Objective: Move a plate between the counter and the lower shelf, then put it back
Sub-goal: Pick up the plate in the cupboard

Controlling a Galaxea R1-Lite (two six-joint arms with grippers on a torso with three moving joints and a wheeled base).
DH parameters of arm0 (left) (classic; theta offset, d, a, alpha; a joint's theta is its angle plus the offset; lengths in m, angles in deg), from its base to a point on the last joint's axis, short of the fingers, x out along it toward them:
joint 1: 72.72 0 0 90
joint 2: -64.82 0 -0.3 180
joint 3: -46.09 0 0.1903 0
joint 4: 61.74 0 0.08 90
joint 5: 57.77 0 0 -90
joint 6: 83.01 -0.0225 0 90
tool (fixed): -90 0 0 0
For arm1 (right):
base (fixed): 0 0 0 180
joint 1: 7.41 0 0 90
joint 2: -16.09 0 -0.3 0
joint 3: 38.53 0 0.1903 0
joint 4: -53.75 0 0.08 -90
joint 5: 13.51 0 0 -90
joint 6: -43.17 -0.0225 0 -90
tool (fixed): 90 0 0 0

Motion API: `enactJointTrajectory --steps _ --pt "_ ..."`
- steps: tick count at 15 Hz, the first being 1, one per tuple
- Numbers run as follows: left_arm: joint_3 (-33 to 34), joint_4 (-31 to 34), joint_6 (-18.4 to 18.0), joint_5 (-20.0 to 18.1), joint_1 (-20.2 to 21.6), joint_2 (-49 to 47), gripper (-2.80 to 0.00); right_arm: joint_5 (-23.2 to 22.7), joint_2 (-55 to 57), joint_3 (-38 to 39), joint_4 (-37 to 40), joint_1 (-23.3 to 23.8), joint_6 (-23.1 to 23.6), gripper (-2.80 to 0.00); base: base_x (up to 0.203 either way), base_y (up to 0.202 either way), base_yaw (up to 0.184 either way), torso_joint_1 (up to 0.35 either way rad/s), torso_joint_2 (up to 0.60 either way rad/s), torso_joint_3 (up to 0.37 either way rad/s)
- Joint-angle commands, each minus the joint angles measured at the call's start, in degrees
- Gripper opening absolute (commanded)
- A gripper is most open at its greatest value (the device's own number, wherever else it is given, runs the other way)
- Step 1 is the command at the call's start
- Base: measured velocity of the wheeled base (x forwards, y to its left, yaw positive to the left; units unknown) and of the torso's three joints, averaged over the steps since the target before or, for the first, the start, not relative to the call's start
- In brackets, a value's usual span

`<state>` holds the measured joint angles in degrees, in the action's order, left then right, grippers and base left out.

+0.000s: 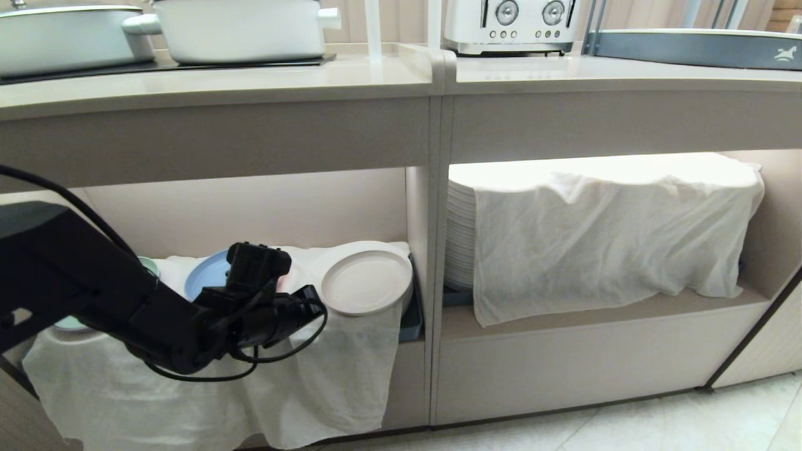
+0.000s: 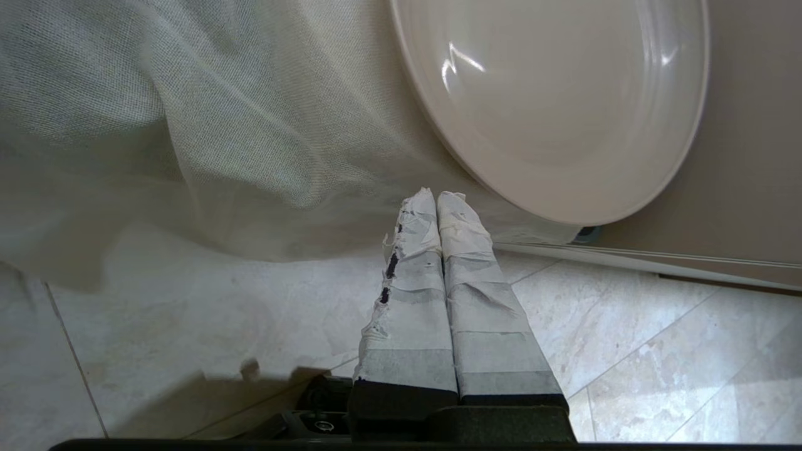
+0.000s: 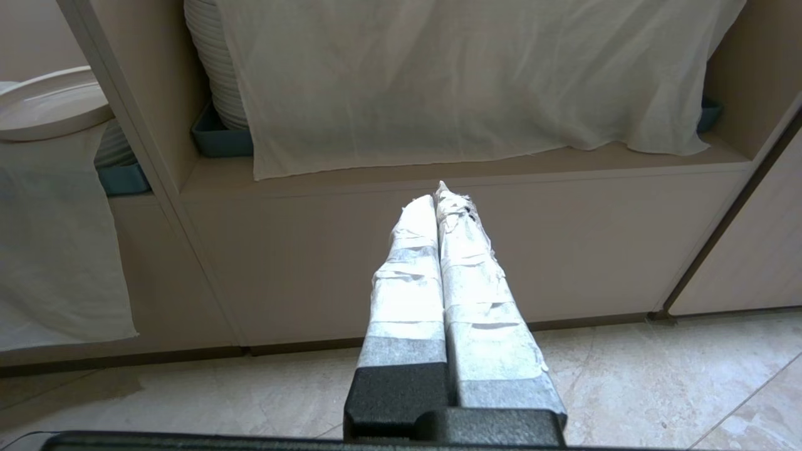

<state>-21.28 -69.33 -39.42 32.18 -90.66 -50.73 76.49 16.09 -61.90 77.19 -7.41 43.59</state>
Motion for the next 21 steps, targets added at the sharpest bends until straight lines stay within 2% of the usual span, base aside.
enactJointTrajectory --steps 1,3,4,7,11,21 --pt "-0.9 -0.08 0.27 0.05 -0.09 -1.96 -2.8 0.0 0.0 0.0 0.01 0.0 0.02 -2.8 0.0 0.0 0.0 0.0 0.0 0.0" --pt "-1.99 2.0 0.63 0.12 -0.17 -1.81 -2.8 0.0 0.0 0.0 0.01 0.0 0.02 -2.8 0.0 0.0 0.0 0.0 0.0 0.0" --pt "-2.96 3.16 1.73 0.26 -0.18 -1.62 0.0 0.0 0.0 0.0 0.01 0.0 0.02 -2.8 0.0 0.0 0.0 0.0 0.0 0.0" --pt "-6.89 7.94 3.96 0.73 -0.32 -1.15 0.0 0.0 0.0 0.0 0.01 0.0 0.02 -2.8 0.0 0.0 0.0 0.0 0.0 0.0" --pt "-10.58 11.97 4.21 1.73 -1.92 -1.52 0.0 0.0 0.0 0.0 0.01 0.0 0.02 -2.8 0.0 0.0 0.0 0.0 0.0 0.0" --pt "-17.66 12.32 5.8 6.1 -2.46 -8.86 0.0 0.0 0.0 0.0 0.01 0.0 0.02 -2.8 0.0 0.0 0.0 0.0 0.0 0.0"
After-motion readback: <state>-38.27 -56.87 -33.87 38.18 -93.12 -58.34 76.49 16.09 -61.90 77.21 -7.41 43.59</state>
